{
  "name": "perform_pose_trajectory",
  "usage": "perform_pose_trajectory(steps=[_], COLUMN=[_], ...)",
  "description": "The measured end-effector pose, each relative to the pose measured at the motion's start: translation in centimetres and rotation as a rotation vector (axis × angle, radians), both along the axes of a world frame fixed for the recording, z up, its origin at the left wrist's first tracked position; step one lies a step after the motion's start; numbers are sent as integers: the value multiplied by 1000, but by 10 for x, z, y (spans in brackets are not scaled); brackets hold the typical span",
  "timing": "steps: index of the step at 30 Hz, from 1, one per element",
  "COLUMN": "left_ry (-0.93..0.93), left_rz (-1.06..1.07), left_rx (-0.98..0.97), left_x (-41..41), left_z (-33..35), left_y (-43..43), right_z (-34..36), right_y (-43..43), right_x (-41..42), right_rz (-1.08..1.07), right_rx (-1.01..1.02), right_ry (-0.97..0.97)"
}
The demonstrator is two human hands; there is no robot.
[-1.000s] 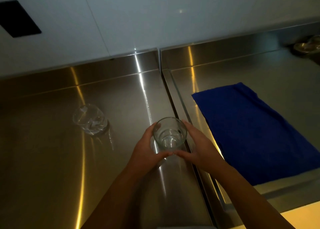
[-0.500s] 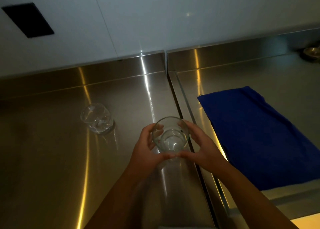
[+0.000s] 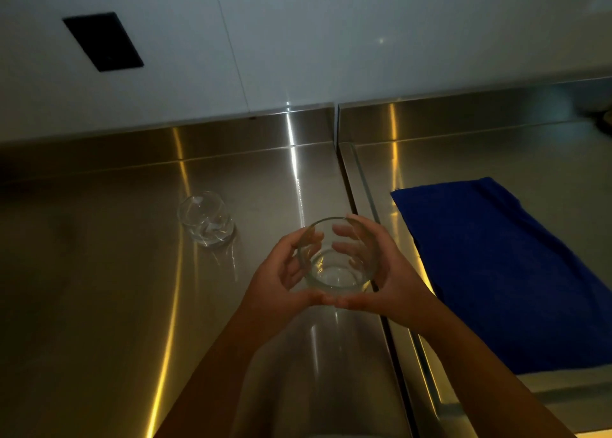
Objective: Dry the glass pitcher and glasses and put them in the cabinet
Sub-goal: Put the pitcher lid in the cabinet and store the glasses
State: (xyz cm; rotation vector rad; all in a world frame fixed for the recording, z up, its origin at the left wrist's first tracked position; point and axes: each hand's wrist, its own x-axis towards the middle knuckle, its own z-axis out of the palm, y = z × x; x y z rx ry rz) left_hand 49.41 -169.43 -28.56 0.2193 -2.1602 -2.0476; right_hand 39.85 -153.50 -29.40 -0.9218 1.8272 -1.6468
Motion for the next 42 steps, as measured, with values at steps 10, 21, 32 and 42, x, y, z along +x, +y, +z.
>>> perform_pose_trajectory(steps=[10, 21, 32, 42], left_ry=[12, -273, -146, -2], left_rz=[104, 362, 353, 386], left_rx=[166, 1150, 1263, 1266], left_x=[10, 25, 71, 152], left_z=[-2, -5, 3, 15], left_y=[5, -6, -24, -56], right_z=[5, 18, 28, 49], right_y=[-1, -23, -67, -116], right_x=[4, 1, 33, 96], right_rz=[-29, 62, 192, 332], right_rx=[-67, -89, -95, -100], right_ry=[9, 25, 10, 6])
